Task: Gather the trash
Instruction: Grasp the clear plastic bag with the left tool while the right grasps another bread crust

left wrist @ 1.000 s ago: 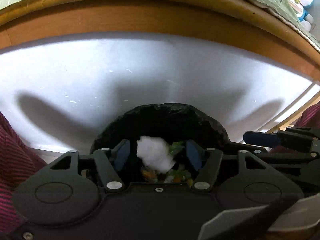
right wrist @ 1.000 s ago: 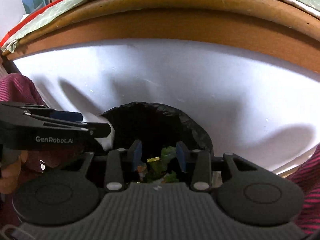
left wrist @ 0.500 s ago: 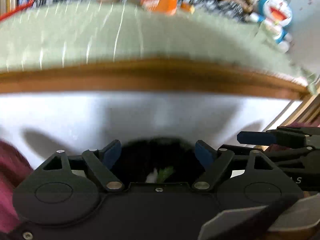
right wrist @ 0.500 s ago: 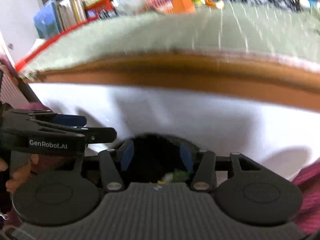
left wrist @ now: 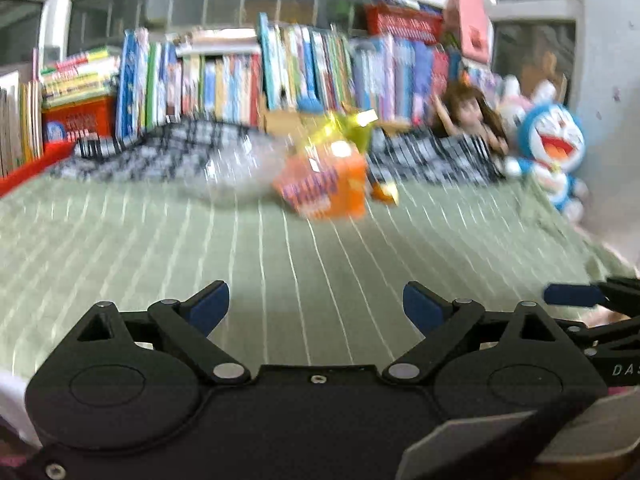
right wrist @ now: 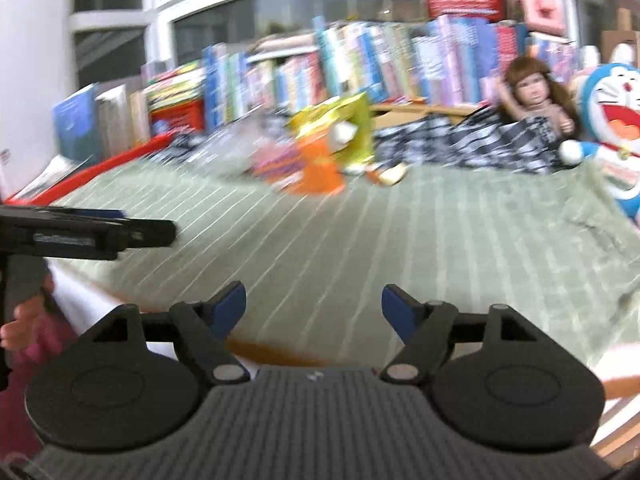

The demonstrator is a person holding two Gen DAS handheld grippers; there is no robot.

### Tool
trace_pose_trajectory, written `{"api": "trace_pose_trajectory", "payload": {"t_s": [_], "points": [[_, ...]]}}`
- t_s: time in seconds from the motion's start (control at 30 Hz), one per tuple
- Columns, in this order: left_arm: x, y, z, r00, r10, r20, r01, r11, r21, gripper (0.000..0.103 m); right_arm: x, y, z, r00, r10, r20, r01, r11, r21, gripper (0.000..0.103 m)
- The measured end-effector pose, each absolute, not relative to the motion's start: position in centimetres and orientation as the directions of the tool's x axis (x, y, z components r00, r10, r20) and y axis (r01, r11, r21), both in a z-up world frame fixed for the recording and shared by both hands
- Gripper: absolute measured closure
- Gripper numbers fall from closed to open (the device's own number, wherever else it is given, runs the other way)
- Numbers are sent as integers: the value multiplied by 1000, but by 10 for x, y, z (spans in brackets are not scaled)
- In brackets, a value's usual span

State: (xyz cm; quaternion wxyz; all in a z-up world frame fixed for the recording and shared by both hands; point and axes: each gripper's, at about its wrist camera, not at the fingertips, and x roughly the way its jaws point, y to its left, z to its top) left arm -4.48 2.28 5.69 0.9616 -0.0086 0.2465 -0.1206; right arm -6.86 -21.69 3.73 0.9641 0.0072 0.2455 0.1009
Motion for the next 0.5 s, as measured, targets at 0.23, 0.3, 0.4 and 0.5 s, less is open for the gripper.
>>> {"api": "trace_pose_trajectory", "payload": {"t_s": [0.23, 0.3, 0.4, 0.5], "points": [[43, 32, 71, 903, -128, -410, 94, 990, -103, 9, 10, -250, 44, 848, 77, -524, -18, 993, 117, 19], [67, 35, 72, 906, -111, -408, 68, 991, -118, 9, 33, -259, 41, 836, 78, -543, 13, 987, 161, 19], [95, 42, 69, 919, -101, -380, 48, 988, -146, 7, 64, -263, 39, 835, 78, -544, 31, 982, 188, 19], [116, 47, 64, 938, -69, -339, 14, 987, -161, 5, 88, -260, 36, 845, 90, -528, 9, 983, 182, 19]]}}
